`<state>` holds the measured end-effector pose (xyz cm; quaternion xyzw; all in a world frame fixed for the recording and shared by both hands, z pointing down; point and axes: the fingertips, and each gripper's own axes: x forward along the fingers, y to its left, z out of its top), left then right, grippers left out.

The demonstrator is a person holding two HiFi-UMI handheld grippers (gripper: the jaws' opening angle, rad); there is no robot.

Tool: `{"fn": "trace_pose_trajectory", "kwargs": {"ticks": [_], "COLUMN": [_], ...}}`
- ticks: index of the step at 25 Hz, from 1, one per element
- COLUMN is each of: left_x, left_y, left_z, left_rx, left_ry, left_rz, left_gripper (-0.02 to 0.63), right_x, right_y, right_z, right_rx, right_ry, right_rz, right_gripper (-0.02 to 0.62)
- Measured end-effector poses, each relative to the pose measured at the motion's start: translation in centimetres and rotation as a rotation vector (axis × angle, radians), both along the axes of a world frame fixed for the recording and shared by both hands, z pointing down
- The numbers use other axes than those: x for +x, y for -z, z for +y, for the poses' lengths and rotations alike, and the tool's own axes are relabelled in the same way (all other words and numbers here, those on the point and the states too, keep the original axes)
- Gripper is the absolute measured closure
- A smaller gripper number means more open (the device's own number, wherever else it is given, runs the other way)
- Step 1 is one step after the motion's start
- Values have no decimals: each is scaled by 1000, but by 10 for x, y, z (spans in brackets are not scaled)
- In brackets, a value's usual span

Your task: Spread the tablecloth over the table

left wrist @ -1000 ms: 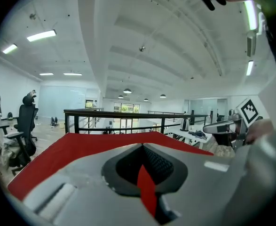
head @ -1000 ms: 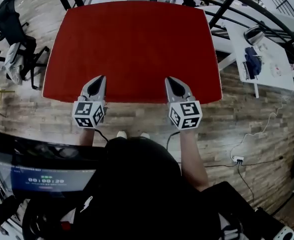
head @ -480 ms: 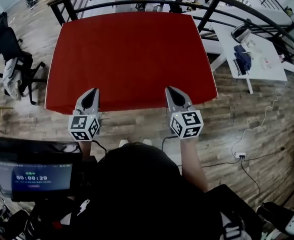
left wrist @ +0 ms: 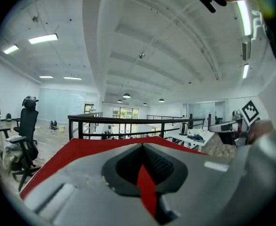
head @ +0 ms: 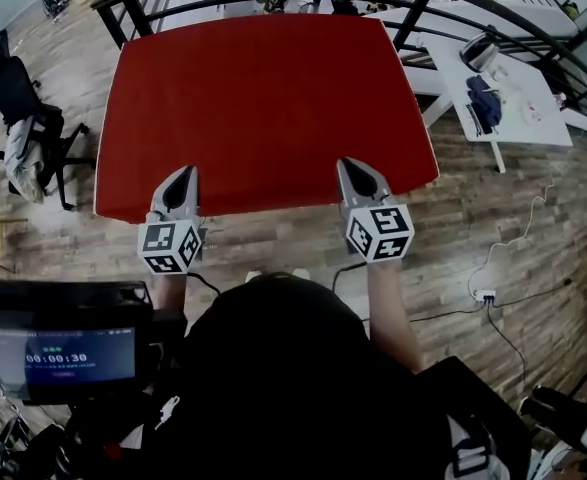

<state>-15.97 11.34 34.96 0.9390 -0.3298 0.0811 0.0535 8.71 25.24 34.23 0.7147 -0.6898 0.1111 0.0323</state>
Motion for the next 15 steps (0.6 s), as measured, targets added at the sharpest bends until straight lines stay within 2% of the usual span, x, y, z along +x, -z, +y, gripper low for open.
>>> {"fn": "trace_pose_trajectory", "kwargs": {"ticks": [15], "left_x": [-2], "left_y": [-2], "left_z": [-11], "left_rx": [10], "left_ry": [28], "left_rz": [14], "left_gripper": [600], "right_x": [-1], "right_y": [-3], "right_z": [-9], "right_rx": [3], "right_ry": [10], "right_rz": [14], "right_gripper": [586]}}
